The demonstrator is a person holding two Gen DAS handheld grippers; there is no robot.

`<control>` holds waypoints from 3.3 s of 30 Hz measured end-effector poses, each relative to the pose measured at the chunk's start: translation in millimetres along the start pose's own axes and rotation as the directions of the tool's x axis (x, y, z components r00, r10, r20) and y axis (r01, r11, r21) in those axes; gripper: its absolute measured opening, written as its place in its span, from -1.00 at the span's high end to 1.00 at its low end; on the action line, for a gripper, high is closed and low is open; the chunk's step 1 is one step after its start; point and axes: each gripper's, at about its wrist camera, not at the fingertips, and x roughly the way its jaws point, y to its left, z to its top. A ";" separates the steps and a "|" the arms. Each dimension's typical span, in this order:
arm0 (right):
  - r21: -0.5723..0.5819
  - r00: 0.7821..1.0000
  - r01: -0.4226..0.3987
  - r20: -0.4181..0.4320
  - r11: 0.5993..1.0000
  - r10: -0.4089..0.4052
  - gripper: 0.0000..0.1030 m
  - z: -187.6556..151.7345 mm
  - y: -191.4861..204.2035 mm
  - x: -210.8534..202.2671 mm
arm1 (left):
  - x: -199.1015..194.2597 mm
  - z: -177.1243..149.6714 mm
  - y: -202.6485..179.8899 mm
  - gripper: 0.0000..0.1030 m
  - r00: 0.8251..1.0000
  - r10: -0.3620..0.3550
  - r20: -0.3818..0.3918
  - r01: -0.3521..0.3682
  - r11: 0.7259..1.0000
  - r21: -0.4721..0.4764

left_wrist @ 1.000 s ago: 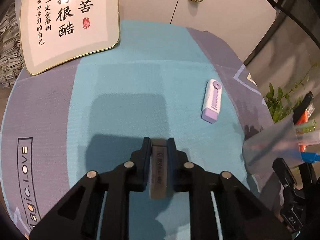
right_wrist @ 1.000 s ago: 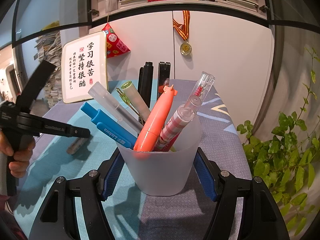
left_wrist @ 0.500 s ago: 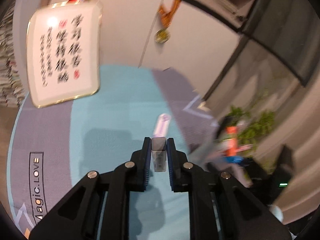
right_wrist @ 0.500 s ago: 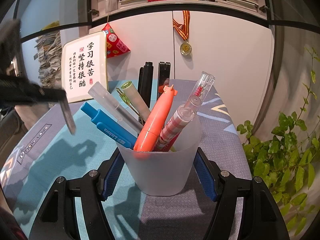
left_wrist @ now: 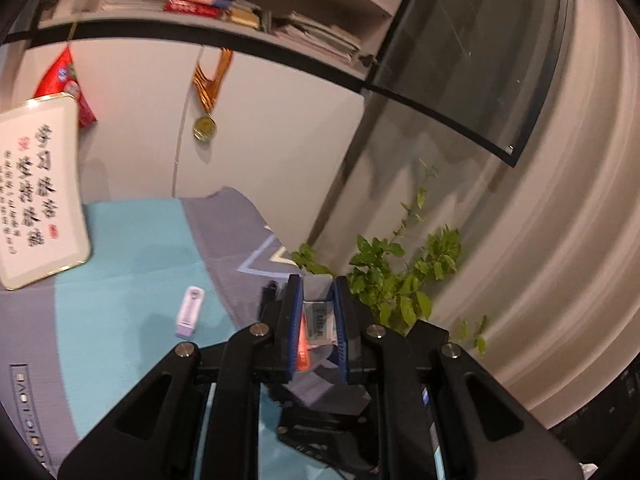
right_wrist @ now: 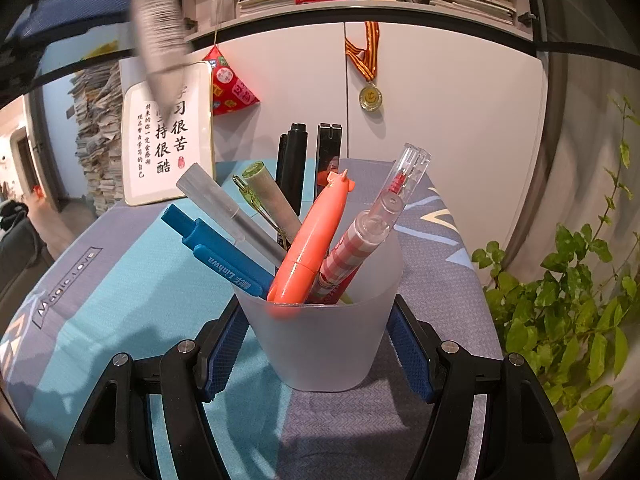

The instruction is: Organize stationery

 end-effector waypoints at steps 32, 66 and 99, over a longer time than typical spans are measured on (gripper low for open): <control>0.003 1.000 -0.003 0.000 1.000 0.003 -0.37 -0.5 -1.4 0.0 | 50.9 -15.0 12.5 0.73 0.988 0.014 -0.157 -0.022 0.999 -0.049; 0.001 1.000 -0.001 0.000 1.000 0.001 -0.37 -0.9 -0.6 -0.1 | 34.5 -3.0 99.5 0.17 0.968 0.233 -0.094 -0.245 0.958 -0.151; 0.001 1.000 0.000 0.000 1.000 0.000 -0.37 -0.9 0.0 -0.2 | 71.0 -83.6 124.7 0.54 0.883 0.280 -0.377 -0.297 0.955 0.014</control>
